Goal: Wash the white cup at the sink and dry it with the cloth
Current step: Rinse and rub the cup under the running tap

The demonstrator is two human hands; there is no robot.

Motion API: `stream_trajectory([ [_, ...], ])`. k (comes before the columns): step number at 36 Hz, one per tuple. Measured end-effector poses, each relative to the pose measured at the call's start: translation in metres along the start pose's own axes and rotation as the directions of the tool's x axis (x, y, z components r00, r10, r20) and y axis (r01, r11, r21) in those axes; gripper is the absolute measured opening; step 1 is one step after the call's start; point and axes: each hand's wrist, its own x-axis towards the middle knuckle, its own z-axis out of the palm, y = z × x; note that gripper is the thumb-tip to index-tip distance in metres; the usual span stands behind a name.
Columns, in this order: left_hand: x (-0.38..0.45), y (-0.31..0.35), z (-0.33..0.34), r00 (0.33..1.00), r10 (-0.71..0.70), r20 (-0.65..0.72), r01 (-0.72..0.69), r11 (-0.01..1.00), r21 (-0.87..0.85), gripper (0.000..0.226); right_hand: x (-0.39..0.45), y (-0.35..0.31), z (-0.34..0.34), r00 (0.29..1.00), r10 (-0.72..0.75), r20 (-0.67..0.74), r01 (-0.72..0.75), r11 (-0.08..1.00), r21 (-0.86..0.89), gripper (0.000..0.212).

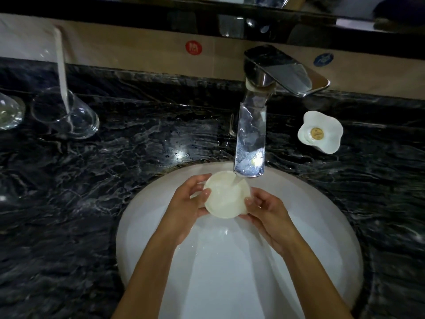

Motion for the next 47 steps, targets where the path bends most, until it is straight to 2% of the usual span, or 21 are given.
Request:
stream_trajectory([
  [4, 0.002, -0.005, 0.005, 1.000, -0.016, -0.013, 0.015, 0.995, -0.100, 0.030, -0.004, -0.003, 0.001, 0.995, -0.094, -0.034, 0.089, 0.988, -0.123, 0.028],
  [7, 0.001, -0.008, 0.009, 0.997, -0.071, -0.007, 0.068, 0.981, -0.184, 0.029, -0.008, -0.012, 0.006, 0.987, -0.152, -0.051, 0.144, 0.980, -0.138, 0.024],
  [13, -0.002, -0.008, 0.010, 0.984, -0.177, 0.025, 0.178, 0.963, -0.204, 0.028, -0.007, -0.022, 0.009, 0.993, -0.077, -0.091, 0.067, 0.992, -0.110, 0.018],
  [19, -0.003, 0.002, 0.002, 0.994, -0.111, 0.013, 0.112, 0.987, -0.118, 0.031, -0.004, -0.013, 0.005, 0.997, 0.073, -0.013, -0.074, 0.997, -0.014, 0.025],
  [24, -0.001, 0.004, -0.005, 1.000, -0.029, 0.006, 0.029, 0.999, -0.017, 0.036, -0.005, -0.002, 0.006, 1.000, 0.019, -0.002, -0.019, 0.999, 0.044, 0.024],
  [27, 0.001, 0.002, -0.005, 1.000, -0.008, 0.015, 0.009, 0.999, -0.038, 0.035, -0.008, 0.001, 0.008, 0.998, -0.034, -0.060, 0.033, 0.999, -0.029, 0.029],
  [31, 0.003, -0.006, -0.001, 0.999, -0.035, 0.007, 0.035, 0.994, -0.100, 0.033, -0.013, -0.004, 0.012, 0.985, -0.135, -0.103, 0.120, 0.983, -0.140, 0.026],
  [37, 0.003, -0.012, 0.008, 0.993, -0.117, 0.011, 0.118, 0.988, -0.102, 0.027, -0.010, -0.013, 0.014, 0.975, -0.137, -0.172, 0.100, 0.973, -0.208, 0.021],
  [41, 0.002, -0.007, 0.009, 0.994, -0.110, -0.022, 0.110, 0.994, -0.030, 0.029, -0.009, -0.011, 0.012, 0.987, -0.027, -0.159, 0.004, 0.990, -0.143, 0.022],
  [47, -0.002, 0.007, 0.003, 1.000, -0.005, -0.019, 0.007, 0.996, 0.091, 0.025, -0.011, 0.002, 0.012, 0.993, 0.105, -0.060, -0.099, 0.991, 0.091, 0.024],
])
